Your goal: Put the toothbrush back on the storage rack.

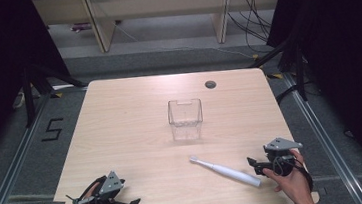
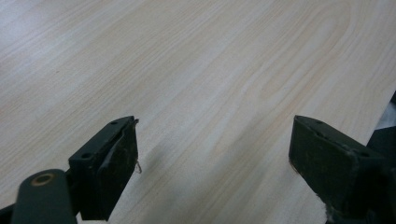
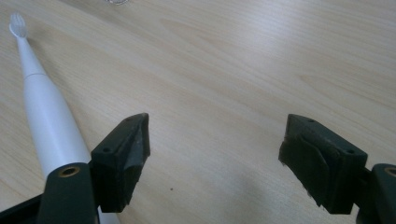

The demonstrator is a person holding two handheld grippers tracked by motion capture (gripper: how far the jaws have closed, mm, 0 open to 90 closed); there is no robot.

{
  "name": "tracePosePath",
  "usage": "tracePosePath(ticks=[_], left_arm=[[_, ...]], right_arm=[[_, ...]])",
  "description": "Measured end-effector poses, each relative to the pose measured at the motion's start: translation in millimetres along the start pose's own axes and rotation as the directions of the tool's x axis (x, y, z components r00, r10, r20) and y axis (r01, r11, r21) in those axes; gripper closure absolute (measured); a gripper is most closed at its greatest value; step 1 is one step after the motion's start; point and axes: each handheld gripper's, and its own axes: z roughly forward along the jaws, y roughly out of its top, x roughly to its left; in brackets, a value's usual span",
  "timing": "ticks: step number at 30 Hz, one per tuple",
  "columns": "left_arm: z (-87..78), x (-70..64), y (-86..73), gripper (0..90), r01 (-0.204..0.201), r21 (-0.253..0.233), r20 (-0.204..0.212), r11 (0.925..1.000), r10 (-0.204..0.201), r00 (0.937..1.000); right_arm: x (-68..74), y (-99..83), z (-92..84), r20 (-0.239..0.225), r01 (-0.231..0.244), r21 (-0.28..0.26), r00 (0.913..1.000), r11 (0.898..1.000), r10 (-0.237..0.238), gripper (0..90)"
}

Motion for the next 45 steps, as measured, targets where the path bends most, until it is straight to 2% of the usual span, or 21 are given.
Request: tracePosePath(ticks=[8,10,11,13,15,17,18,20,22,23,24,25,26,27,30,31,32,37,38,39,45], left_arm=[[0.3,0.6,-0.4,15.3,0.003,0.002,-0.003,1.0000,-0.003,1.0000],[1.3,0.8,-0.8,15.3,0.006,-0.001,-0.001,1.0000,-0.006,1.0000],[0.4,0.4,-0.5,15.3,0.006,0.004,-0.003,1.0000,-0.006,1.0000],[0.0,0.8,-0.5,15.3,0.006,0.003,0.000,1.0000,-0.006,1.0000],[0.2,1.1,-0.7,15.3,0.004,0.002,0.000,1.0000,-0.004,1.0000],[-0.2,0.7,-0.9,15.3,0.003,0.002,-0.002,1.0000,-0.003,1.0000],[0.2,1.0,-0.8,15.3,0.003,0.001,0.000,1.0000,-0.003,1.0000],[-0.1,0.5,-0.6,15.3,0.005,0.002,-0.003,1.0000,-0.005,1.0000],[-0.1,0.7,-0.8,15.3,0.006,0.002,-0.004,1.0000,-0.006,1.0000],[-0.3,0.6,-1.0,15.3,0.012,0.000,0.000,0.9999,-0.012,0.9999],[-0.7,0.7,-1.2,15.3,0.011,0.001,0.001,0.9999,-0.011,0.9999],[-0.6,1.1,-1.1,15.3,0.012,0.003,0.006,0.9999,-0.012,0.9999],[-0.5,0.7,-1.0,15.3,0.013,0.001,0.002,0.9999,-0.013,0.9999],[-0.2,0.7,-0.8,15.3,0.005,0.002,-0.004,1.0000,-0.005,1.0000],[-0.1,1.3,-1.1,15.3,0.006,0.005,-0.003,1.0000,-0.006,1.0000],[-0.4,1.6,-1.3,15.3,0.006,0.008,-0.008,1.0000,-0.006,1.0000],[-0.3,1.6,-1.2,15.3,0.008,0.006,-0.008,0.9999,-0.008,0.9999],[-0.3,0.4,-1.1,15.3,0.013,-0.001,-0.002,0.9999,-0.013,0.9999],[-0.8,0.6,-1.1,15.3,0.012,0.000,-0.001,0.9999,-0.012,0.9999],[-0.6,1.5,-1.2,15.3,0.011,0.003,-0.008,0.9999,-0.011,0.9999],[-0.4,1.1,-1.0,15.3,0.009,0.004,0.006,1.0000,-0.009,0.9999]], right_arm=[[-1.2,1.4,0.5,-0.001,0.042,-0.001,0.9991,0.999,-0.042,24.2],[-2.4,2.9,1.8,-0.008,0.058,-0.019,0.9983,0.998,-0.058,24.5],[-1.2,3.7,-0.1,0.003,0.044,-0.001,0.9990,0.999,-0.044,24.7],[-2.0,6.5,0.3,-0.005,0.067,-0.008,0.9978,0.998,-0.067,25.5],[-1.9,7.3,0.0,-0.007,0.065,-0.003,0.9978,0.998,-0.066,25.8],[1.2,10.0,-0.8,-0.012,0.050,0.008,0.9987,0.999,-0.049,26.1],[-0.2,10.8,0.3,-0.021,0.080,-0.003,0.9965,0.997,-0.081,26.5],[3.0,12.3,-0.8,-0.021,0.061,0.000,0.9979,0.998,-0.061,26.6],[2.7,13.3,-1.0,-0.022,0.075,-0.002,0.9969,0.997,-0.075,26.6],[2.8,14.1,-1.1,-0.026,0.079,-0.001,0.9966,0.997,-0.079,26.6],[4.7,16.2,-2.3,-0.035,0.062,0.014,0.9975,0.998,-0.061,26.6],[3.9,16.7,-1.5,-0.033,0.084,0.005,0.9959,0.996,-0.084,26.6],[5.3,17.1,-1.6,-0.039,0.073,0.009,0.9966,0.997,-0.072,26.5],[4.0,18.1,-1.0,-0.044,0.093,-0.003,0.9947,0.996,-0.093,26.4],[6.3,20.7,-2.0,-0.059,0.087,0.006,0.9946,0.996,-0.086,24.4],[9.6,23.2,-2.5,-0.078,0.086,0.018,0.9934,0.996,-0.084,23.3],[9.5,24.4,-2.6,-0.073,0.099,0.012,0.9926,0.995,-0.098,22.7],[15.5,30.8,-3.2,-0.106,0.101,0.039,0.9896,0.994,-0.097,18.9],[18.4,32.0,-3.7,-0.113,0.086,0.053,0.9905,0.995,-0.079,19.0],[20.2,35.5,-3.3,-0.131,0.122,0.053,0.9848,0.991,-0.115,19.5],[28.9,40.9,-1.6,-0.163,0.173,0.066,0.9735,0.983,-0.160,24.8]])
